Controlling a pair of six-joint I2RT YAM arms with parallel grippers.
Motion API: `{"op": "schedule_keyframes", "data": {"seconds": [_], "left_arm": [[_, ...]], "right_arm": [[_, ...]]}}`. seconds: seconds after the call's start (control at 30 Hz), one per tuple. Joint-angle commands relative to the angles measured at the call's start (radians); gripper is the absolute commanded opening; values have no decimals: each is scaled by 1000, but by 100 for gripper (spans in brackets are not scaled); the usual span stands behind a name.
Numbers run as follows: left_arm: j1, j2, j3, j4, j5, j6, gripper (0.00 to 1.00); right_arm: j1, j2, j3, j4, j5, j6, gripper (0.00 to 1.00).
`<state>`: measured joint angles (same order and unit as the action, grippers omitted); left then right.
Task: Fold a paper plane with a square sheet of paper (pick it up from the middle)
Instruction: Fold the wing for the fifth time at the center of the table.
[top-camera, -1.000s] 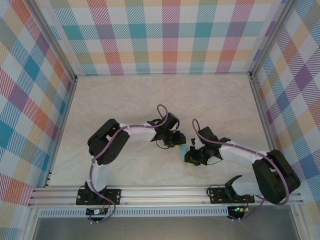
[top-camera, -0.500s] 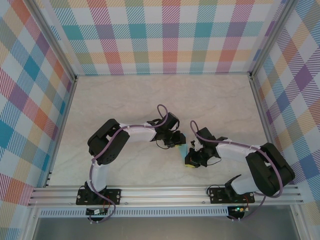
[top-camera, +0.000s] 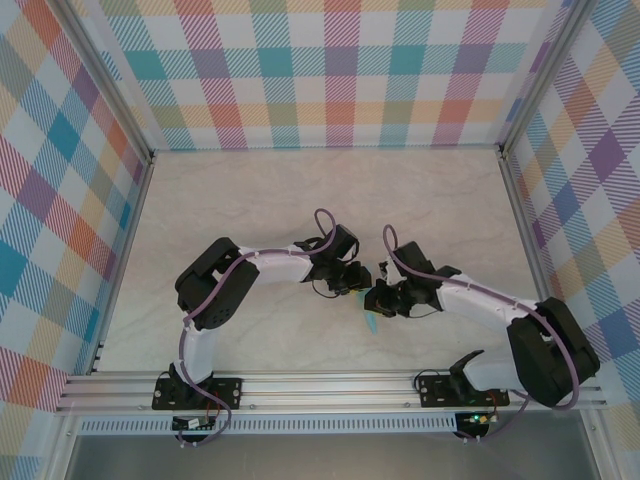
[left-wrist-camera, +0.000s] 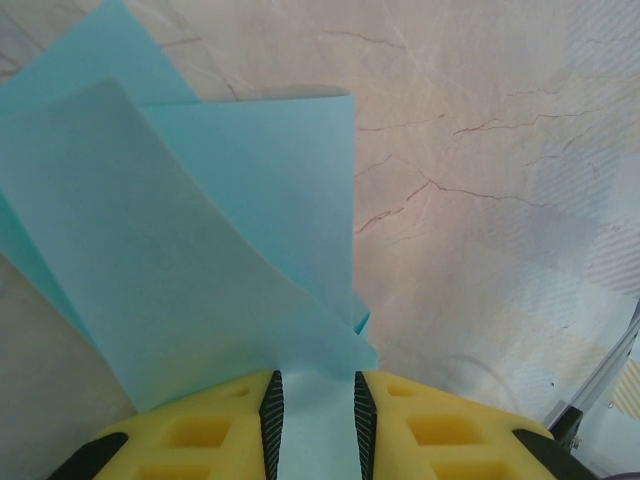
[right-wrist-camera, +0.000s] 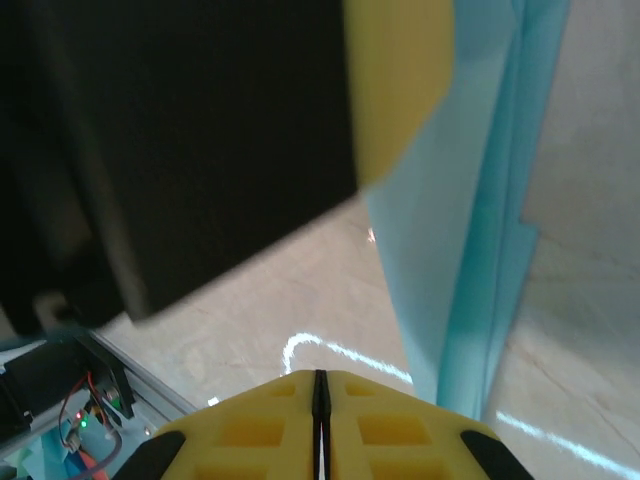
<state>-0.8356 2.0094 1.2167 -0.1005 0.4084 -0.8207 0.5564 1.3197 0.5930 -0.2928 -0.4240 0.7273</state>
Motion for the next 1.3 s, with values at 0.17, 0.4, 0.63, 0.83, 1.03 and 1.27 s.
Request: {"op": "schedule_keyframes", "data": {"seconds": [0.17, 0.4, 0.63, 0.83, 1.03, 1.27], "left_arm": [[-4, 27, 35, -18, 16, 16, 28], [5, -50, 41, -13, 29, 39, 35], [22, -216, -23, -7, -61, 98, 47], [45, -239, -151, 109, -83, 71, 43], [47, -184, -201, 256, -6, 54, 41], [48, -114, -183, 291, 12, 65, 41]], "right_arm": [[-1, 137, -25, 62, 70, 18, 10], [-9, 224, -79, 63, 85, 16, 7], [-12, 225, -101, 64, 83, 4, 5], [-19, 236, -104, 95, 54, -11, 5], [-34, 255, -99, 104, 15, -47, 5], [-41, 270, -97, 106, -2, -58, 5]]}}
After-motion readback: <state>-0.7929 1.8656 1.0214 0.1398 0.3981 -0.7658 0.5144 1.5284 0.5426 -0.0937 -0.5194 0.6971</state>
